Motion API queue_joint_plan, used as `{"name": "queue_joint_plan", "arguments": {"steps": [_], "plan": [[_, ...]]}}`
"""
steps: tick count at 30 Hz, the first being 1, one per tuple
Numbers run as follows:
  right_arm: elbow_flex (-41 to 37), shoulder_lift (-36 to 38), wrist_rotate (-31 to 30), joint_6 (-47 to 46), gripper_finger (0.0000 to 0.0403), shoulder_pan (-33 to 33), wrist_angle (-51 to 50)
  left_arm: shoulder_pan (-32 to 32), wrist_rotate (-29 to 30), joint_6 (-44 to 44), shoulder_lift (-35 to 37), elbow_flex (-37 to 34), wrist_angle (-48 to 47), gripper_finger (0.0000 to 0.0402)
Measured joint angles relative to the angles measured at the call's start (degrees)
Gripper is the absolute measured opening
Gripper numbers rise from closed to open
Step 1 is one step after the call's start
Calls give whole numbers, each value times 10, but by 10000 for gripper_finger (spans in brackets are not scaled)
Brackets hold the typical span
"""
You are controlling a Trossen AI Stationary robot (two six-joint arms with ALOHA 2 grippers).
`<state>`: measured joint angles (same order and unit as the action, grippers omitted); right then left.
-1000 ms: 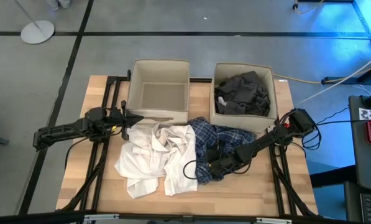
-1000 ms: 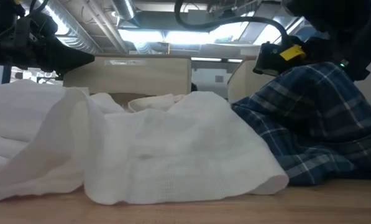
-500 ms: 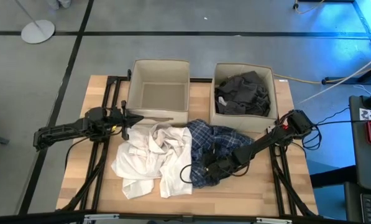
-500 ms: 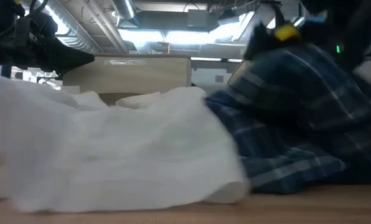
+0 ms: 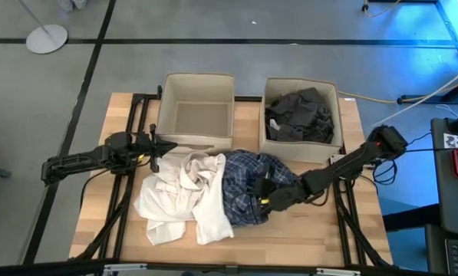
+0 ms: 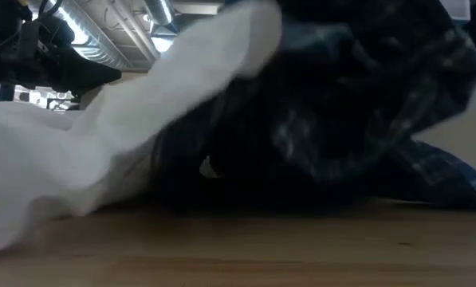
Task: Sort clothes
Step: Put the blue plaid polo shirt in the right laundry organizer
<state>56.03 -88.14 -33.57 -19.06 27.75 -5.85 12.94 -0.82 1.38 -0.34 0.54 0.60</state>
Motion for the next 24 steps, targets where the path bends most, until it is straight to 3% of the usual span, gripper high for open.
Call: {"name": "queue_joint_plan", "arguments": {"steps": [15,24], "plan": [[1,145,-84,80,27,0,3,0,0,1,0,0,0,4],[5,213,-157,176,25,0,46,0,0,1,0,0,0,4]]}}
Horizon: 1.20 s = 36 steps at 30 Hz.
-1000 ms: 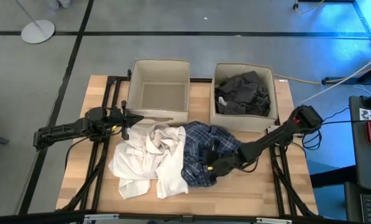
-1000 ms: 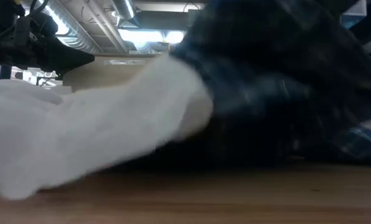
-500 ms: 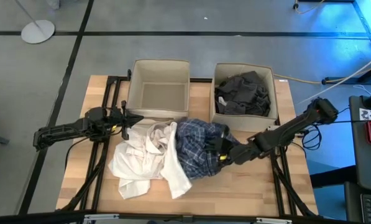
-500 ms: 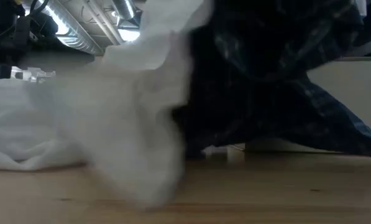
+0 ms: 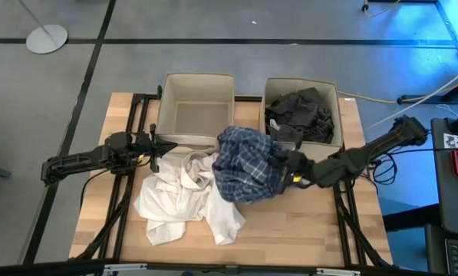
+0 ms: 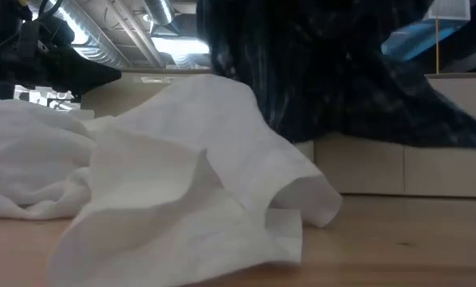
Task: Sort clothes
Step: Put the blue plaid polo shirt in the right laundry organizer
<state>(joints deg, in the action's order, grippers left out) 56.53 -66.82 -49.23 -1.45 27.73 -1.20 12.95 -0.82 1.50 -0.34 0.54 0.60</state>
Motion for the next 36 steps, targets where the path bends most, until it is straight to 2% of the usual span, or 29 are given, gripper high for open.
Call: {"name": "queue_joint_plan", "arguments": {"steps": [9,19,27,30,32,34,36], "plan": [[113,11,-74,146,25,0,-1,0,0,0,0,0,0,4],[259,10,-210,349,26,-1,2,0,0,0,0,0,0,4],[348,10,-249,484,26,-56,15,0,0,0,0,0,0,4],[353,16,-257,500,26,-91,5,0,0,0,0,0,0,4],[353,18,-268,489,26,-115,-35,0,0,0,0,0,0,4],[352,22,-289,449,26,-141,-104,0,0,0,0,0,0,4],[352,28,-296,366,26,-165,-198,0,0,0,0,0,0,4]]}}
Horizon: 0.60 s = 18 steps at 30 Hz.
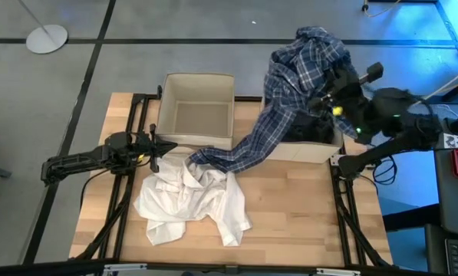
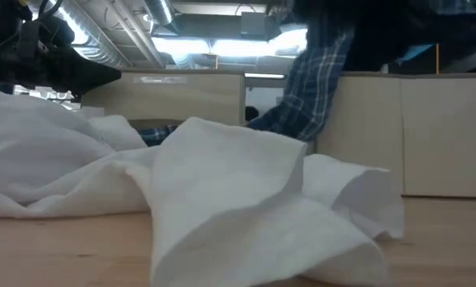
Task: Sort clothes
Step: Put the blue plaid polo shirt in the right laundry organizer
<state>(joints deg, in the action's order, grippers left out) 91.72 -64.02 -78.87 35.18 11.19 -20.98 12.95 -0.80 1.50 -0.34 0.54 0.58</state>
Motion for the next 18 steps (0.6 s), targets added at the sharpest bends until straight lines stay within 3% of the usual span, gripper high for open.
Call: {"name": "queue_joint_plan", "arguments": {"steps": [5,10,13,18], "plan": [[0,18,68,-284,26,-42,-240,0,0,0,0,0,0,4],[0,13,139,-496,26,-78,-441,0,0,0,0,0,0,4],[-12,13,163,-556,26,-107,-494,0,0,-4,0,0,0,4],[-50,12,194,-549,26,-150,-476,0,0,-4,0,0,0,4]]}}
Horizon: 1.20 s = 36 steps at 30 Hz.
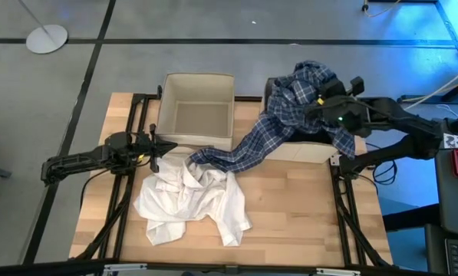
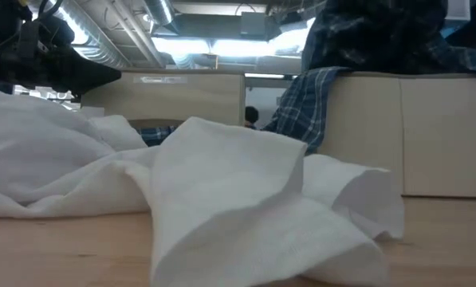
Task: Sort clothes
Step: Put the blue plaid polo shirt in the right laundry organizer
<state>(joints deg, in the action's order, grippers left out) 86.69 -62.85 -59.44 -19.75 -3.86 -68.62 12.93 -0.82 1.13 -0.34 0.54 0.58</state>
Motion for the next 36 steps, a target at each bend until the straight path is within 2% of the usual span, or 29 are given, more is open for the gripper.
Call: {"name": "queue_joint_plan", "arguments": {"steps": [3,9,12,18,24,30,33,36], "plan": [[-24,0,36,50,26,-34,65,0,0,2,0,0,0,4],[-52,0,163,176,26,-101,265,0,0,3,0,0,0,4],[-55,0,182,216,26,-129,322,0,0,4,0,0,0,4],[-86,0,185,214,26,-172,298,0,0,8,0,0,0,4],[-172,0,219,153,26,-199,260,0,0,8,0,0,0,4],[-259,0,222,101,26,-218,233,0,0,4,0,0,0,4],[-302,0,230,83,26,-232,236,0,0,3,0,0,0,4],[-352,0,264,71,26,-246,262,0,0,4,0,0,0,4]]}}
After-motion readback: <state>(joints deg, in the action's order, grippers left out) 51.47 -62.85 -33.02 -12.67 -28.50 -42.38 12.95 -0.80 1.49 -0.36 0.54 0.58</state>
